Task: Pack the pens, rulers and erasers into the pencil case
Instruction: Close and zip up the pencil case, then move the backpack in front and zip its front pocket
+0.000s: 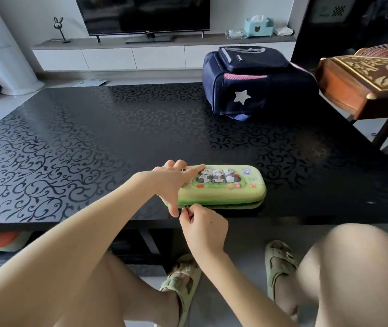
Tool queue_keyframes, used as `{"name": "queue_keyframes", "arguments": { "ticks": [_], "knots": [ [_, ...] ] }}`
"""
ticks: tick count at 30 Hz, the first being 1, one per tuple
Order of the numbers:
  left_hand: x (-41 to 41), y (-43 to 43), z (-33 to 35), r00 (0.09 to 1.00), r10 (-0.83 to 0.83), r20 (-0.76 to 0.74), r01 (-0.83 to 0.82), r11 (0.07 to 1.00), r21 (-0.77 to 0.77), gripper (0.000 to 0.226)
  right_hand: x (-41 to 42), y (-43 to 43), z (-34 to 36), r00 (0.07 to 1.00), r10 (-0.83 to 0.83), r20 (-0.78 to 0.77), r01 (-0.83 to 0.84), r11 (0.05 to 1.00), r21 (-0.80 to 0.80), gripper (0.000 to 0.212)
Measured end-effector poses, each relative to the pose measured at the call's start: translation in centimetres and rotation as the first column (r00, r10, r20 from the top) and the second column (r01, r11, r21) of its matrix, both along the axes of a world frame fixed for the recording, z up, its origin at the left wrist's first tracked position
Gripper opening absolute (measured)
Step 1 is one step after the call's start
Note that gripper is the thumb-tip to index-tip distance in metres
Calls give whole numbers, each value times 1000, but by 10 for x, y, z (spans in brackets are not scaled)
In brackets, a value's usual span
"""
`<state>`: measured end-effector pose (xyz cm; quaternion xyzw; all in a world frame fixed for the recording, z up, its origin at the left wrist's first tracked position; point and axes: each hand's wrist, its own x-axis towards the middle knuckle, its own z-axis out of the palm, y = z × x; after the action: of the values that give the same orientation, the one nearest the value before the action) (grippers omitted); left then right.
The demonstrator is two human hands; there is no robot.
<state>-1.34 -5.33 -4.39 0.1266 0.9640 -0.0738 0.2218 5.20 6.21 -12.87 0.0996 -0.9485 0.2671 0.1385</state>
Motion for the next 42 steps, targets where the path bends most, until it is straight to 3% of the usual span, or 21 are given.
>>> {"name": "queue_keyframes", "arguments": {
  "ticks": [6,12,16,18,20,23,26,28,30,31,33,35,39,42],
  "knots": [
    [-3,-6,-14,996,-38,-78,40,999,24,129,-3,49,13,972,166,-169,-118,958,261,40],
    [-6,-12,-15,991,-94,-90,99,994,46,128,-28,146,17,976,117,-185,-27,903,429,52],
    [-7,-11,-17,984,-139,-113,143,989,31,126,-69,184,29,982,2,-190,95,862,499,31],
    [-7,-10,-18,980,-159,-121,163,986,25,125,-99,177,34,993,19,-118,52,817,574,21],
    [-7,-11,-18,976,-170,-133,175,984,23,124,-131,163,43,995,85,55,-101,837,538,21],
    [-6,-11,-20,977,-169,-127,172,985,19,122,-164,143,59,915,239,327,-362,844,395,16],
    [-6,-12,-19,969,-201,-146,207,978,27,121,-171,127,72,852,262,453,-444,820,362,21],
    [-6,-11,-18,967,-210,-143,217,975,35,119,-156,117,83,850,261,458,-413,870,270,36],
    [-6,-9,-14,970,-197,-143,205,978,44,118,-129,108,88,783,343,519,-448,890,87,56],
    [-6,-8,-12,972,-186,-141,194,980,45,117,-113,102,88,746,369,555,-499,861,97,73],
    [-8,-8,-7,977,-153,-151,160,986,36,116,-82,89,74,754,352,555,-582,750,315,104],
    [-13,-6,-3,980,-100,-169,103,995,10,116,-68,86,60,823,338,456,-537,724,433,107],
    [-25,3,10,981,28,-192,-26,1000,14,95,-80,114,59,873,240,425,-408,837,364,96],
    [-40,22,29,955,-13,-297,18,1000,14,80,-108,163,66,914,50,403,-186,933,307,91]
  ]
}}
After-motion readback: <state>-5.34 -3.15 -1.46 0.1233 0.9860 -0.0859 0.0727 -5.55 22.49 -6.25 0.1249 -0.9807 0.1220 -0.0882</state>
